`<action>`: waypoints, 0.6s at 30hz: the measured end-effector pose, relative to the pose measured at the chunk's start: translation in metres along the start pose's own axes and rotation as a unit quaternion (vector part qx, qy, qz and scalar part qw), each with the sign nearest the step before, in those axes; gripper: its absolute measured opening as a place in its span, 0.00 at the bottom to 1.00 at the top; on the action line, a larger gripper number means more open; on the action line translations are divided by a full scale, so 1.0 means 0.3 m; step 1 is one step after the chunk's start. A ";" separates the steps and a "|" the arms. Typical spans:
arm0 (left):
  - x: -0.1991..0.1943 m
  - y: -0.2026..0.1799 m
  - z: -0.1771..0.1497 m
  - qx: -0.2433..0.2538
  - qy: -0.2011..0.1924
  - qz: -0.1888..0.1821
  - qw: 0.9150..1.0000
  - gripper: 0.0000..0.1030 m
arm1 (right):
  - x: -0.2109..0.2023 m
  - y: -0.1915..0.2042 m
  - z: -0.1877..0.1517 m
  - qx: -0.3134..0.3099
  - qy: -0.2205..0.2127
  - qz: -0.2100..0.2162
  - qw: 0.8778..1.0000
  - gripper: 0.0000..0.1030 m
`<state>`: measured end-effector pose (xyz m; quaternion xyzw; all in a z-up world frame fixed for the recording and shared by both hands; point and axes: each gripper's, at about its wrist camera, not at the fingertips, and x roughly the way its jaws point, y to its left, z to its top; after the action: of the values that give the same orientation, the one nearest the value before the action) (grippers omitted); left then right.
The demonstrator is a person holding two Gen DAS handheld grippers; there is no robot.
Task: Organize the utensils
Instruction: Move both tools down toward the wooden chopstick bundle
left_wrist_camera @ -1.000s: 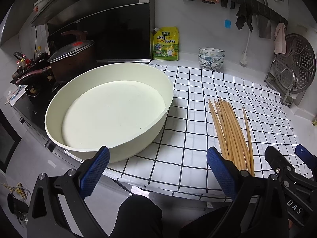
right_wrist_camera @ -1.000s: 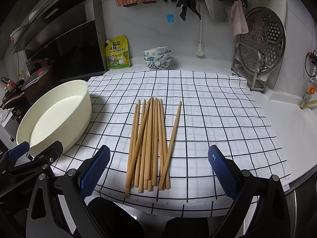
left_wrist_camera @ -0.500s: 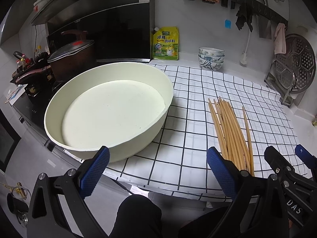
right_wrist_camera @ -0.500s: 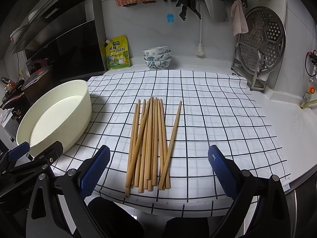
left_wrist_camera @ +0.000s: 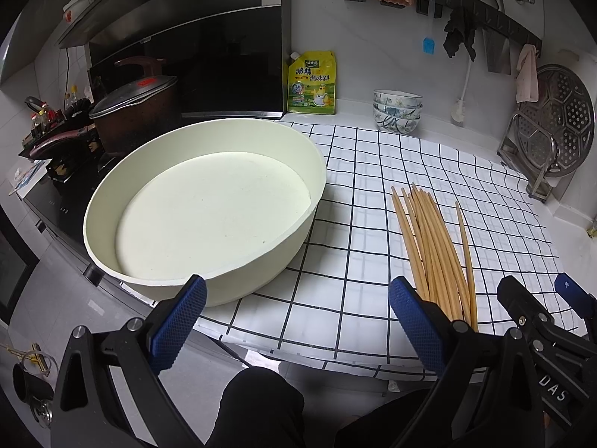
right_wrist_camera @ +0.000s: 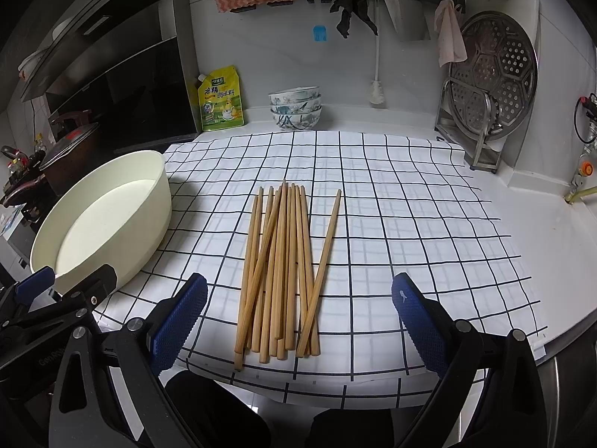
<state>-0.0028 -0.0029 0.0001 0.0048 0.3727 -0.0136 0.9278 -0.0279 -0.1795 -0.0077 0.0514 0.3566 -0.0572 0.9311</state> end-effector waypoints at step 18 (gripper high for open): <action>0.080 -0.045 0.003 0.006 0.023 -0.002 1.000 0.94 | 0.071 -0.135 0.006 0.034 0.021 -0.012 0.999 0.92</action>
<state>0.0148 -0.0169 -0.0159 0.0099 0.3937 -0.0175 0.9190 -0.0166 -0.2213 -0.0229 0.0802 0.3746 -0.0798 0.9203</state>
